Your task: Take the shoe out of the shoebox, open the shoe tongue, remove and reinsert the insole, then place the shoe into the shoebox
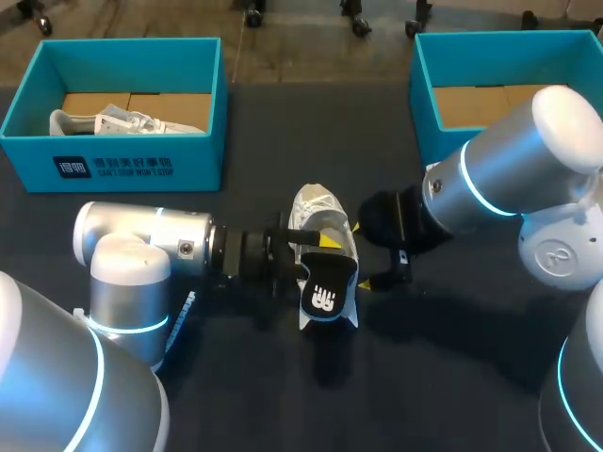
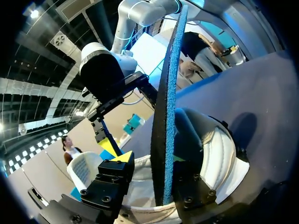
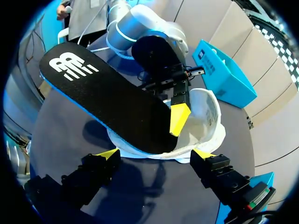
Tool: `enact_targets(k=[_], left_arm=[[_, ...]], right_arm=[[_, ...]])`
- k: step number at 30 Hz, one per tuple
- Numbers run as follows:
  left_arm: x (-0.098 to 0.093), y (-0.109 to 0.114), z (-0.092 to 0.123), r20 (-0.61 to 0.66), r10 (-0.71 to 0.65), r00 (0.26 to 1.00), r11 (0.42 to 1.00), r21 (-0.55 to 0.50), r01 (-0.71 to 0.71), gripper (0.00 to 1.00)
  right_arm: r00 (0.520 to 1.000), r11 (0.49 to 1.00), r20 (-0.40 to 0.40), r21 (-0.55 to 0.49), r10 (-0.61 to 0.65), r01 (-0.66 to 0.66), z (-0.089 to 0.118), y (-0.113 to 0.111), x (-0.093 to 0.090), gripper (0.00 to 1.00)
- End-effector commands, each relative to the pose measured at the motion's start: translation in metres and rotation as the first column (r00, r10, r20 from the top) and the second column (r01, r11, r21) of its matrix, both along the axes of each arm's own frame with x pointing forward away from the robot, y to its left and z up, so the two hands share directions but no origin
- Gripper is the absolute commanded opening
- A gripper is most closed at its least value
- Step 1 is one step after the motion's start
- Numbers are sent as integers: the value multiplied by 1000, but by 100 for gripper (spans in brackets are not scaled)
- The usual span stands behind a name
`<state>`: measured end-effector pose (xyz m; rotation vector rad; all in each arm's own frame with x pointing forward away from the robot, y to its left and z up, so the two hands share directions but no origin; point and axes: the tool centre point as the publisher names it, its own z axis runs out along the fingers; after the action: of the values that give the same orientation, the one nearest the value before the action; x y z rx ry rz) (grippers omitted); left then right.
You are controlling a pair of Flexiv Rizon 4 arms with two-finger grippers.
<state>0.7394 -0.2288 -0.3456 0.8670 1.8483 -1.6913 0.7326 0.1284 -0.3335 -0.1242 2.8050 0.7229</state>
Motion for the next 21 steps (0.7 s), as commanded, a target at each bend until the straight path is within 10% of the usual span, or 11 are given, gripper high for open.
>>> enact_targets(k=[1,21], left_arm=[[-2,0,2,-1,2,1000,1000,4,-2,34],[-15,17,28,-19,21,1000,997,70,-19,39]], right_arm=[[1000,1000,0,1,0,0,-1,0,0,100],[1000,1000,0,1,0,0,-1,0,0,100]])
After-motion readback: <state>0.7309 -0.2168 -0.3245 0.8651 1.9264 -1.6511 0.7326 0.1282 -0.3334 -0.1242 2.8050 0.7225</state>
